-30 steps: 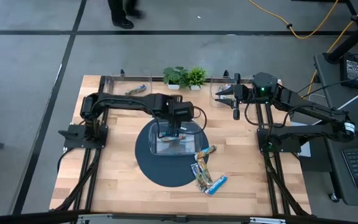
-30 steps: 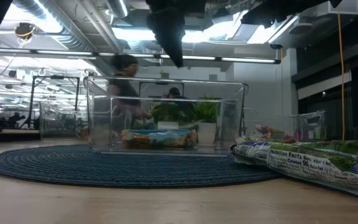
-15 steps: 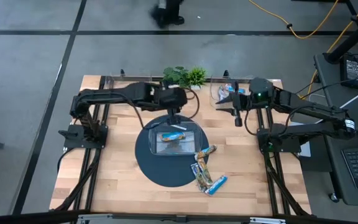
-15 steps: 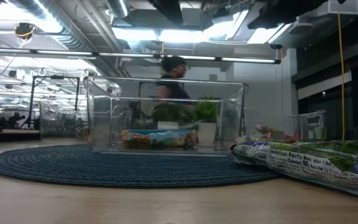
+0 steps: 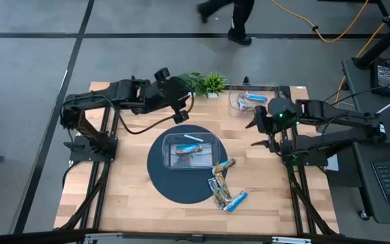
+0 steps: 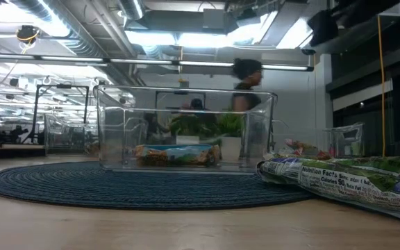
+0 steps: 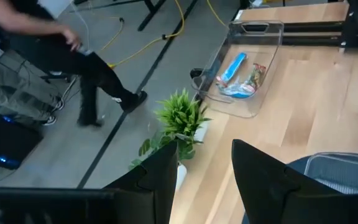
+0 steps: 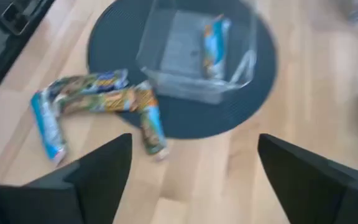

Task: Pick and place Granola Bars by type
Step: Put the yellow granola bar into the bottom transparent bin

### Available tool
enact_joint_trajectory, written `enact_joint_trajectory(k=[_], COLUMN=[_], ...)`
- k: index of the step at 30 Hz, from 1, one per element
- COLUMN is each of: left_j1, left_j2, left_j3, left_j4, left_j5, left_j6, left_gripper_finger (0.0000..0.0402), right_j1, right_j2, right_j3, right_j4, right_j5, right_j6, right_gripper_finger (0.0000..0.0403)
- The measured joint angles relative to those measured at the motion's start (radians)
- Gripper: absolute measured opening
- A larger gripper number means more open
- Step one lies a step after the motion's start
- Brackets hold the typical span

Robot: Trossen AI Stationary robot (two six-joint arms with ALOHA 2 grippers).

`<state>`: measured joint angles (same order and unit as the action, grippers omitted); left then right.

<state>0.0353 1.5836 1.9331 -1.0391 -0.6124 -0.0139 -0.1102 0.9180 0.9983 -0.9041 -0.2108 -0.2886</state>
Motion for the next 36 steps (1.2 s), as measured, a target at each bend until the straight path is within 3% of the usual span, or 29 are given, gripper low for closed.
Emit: enact_joint_trajectory(k=[7, 16, 36], left_j1=[0.0, 0.0, -0.001], left_j2=[-0.014, -0.014, -0.014], left_j3=[0.0, 0.0, 0.0], left_j4=[0.001, 0.001, 0.0], left_j5=[0.001, 0.01, 0.057], left_j6=[-0.006, -0.018, -0.018], left_gripper_finger=[0.0143, 0.0143, 0.0143], right_j1=[0.093, 0.162, 0.167], right_j2=[0.054, 0.228, 0.548], right_j3=[-0.083, -0.158, -0.159], right_j4=[0.016, 0.086, 0.292], right_j5=[0.063, 0.071, 0.07], right_j6=[0.022, 0.021, 0.023], right_gripper_finger=[0.0354, 0.035, 0.035])
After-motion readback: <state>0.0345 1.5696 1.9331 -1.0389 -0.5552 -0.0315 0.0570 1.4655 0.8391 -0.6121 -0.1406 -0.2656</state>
